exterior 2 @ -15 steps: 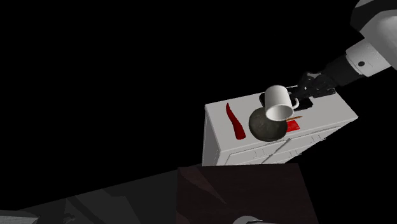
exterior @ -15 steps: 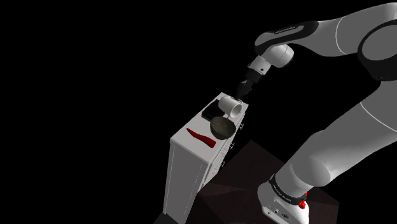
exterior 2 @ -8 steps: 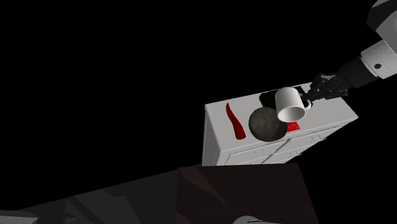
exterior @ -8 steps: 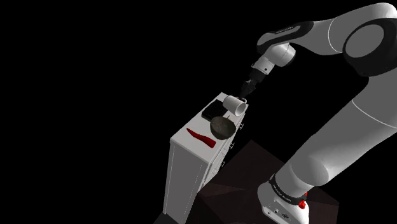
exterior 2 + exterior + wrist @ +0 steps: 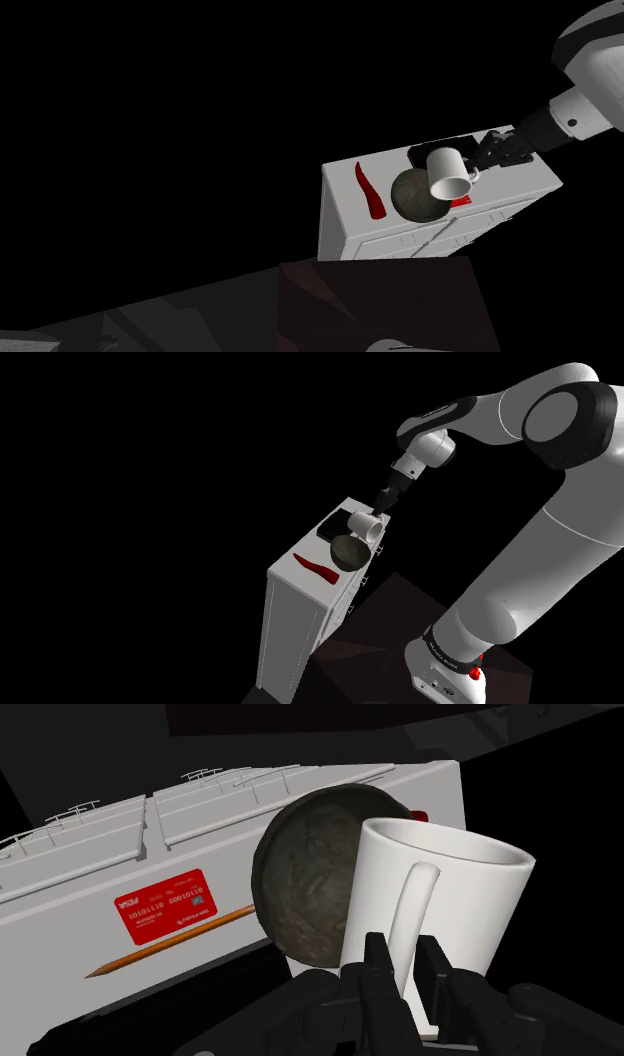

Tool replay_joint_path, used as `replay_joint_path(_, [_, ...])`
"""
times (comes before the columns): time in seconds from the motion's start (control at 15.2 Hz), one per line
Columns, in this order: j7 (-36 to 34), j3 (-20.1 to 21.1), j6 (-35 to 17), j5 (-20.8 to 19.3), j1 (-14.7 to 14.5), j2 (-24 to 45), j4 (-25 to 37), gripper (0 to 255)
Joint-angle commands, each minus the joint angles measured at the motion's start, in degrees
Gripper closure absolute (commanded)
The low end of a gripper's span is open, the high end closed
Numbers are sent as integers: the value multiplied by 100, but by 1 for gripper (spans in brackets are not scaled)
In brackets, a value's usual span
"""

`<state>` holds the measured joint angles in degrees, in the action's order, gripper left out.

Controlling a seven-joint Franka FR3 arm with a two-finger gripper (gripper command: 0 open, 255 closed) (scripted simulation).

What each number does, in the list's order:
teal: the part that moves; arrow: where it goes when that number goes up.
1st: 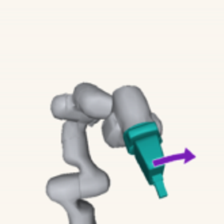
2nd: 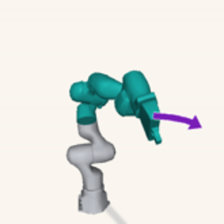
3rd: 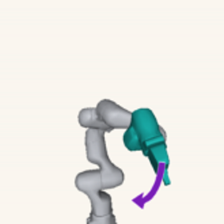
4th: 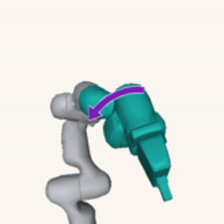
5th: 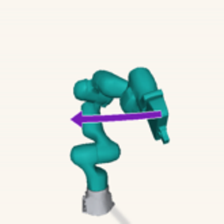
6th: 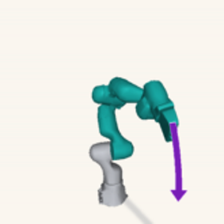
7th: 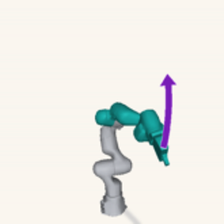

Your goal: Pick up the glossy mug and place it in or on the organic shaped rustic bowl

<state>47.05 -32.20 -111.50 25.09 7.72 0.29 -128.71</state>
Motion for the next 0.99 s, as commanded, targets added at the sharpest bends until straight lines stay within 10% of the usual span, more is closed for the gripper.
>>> replay_joint_path(0.0, [108, -1, -125, 84, 2, 106, -63, 255])
replay_joint_path(0.92, [739, 72, -721, 665, 38, 811, -257, 255])
